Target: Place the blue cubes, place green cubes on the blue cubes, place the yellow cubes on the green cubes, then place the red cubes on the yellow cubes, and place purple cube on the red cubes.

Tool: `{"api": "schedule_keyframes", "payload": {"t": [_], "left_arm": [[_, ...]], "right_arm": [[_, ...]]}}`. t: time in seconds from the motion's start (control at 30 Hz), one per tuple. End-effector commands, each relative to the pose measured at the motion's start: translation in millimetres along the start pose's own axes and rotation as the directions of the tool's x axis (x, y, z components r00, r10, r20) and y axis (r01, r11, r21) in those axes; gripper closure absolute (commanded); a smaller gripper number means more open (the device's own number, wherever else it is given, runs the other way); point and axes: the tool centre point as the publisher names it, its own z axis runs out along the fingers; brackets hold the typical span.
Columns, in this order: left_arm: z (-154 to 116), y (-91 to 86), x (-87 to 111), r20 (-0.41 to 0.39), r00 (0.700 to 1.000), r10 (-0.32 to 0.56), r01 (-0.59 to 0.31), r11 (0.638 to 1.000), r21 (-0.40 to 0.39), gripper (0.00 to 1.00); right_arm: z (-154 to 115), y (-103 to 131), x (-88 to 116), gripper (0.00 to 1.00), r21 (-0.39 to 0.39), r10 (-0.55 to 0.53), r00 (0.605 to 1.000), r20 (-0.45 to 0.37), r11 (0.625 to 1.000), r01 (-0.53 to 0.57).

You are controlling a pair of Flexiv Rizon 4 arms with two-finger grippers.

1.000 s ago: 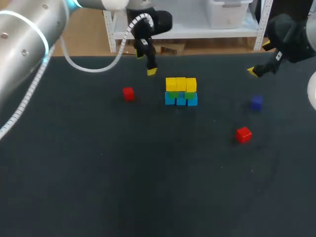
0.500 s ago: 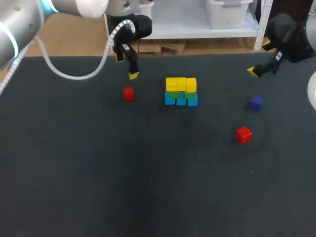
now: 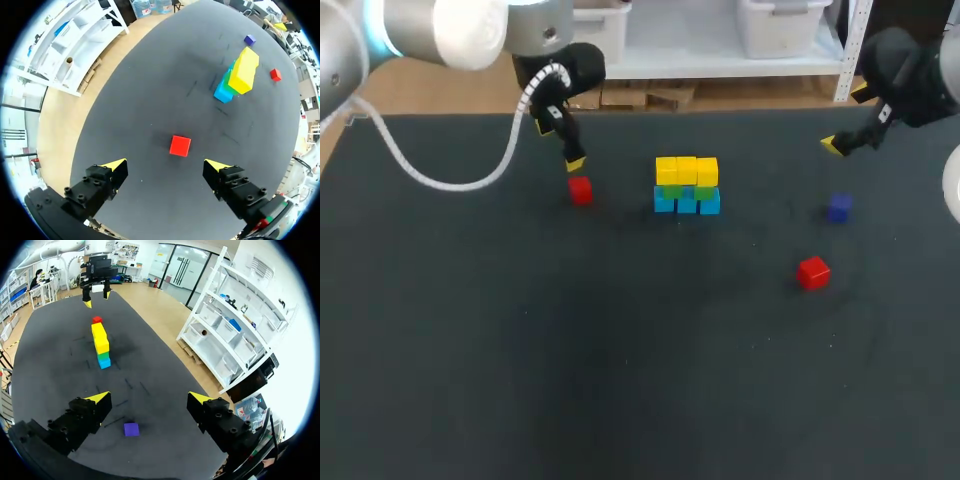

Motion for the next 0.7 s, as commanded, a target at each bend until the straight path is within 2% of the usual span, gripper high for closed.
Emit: {"api": "schedule_keyframes", "payload": {"t": [0.03,0.37,0.5,0.7], "left_arm": [[14,0.1,3.6,0.055,0.998,0.009,-0.009,1.0,0.004,0.0],[21,-2.2,2.8,0.039,0.98,0.197,-0.198,0.979,0.04,0.0],[19,-6.1,3.2,0.029,0.979,0.202,-0.203,0.978,0.036,0.0],[32,-24.2,-2.1,0.025,0.978,0.205,-0.206,0.977,0.048,0.0]], "right_arm": [[0,1,0,0.0,0.004,0.001,1.0,-0.002,1.0,-0.001],[0,1,0,0.0,0.004,0.001,1.0,-0.002,1.0,-0.001],[0,1,0,0.0,0.004,0.001,1.0,-0.002,1.0,-0.001],[0,1,0,0.0,0.004,0.001,1.0,-0.002,1.0,-0.001]]}}
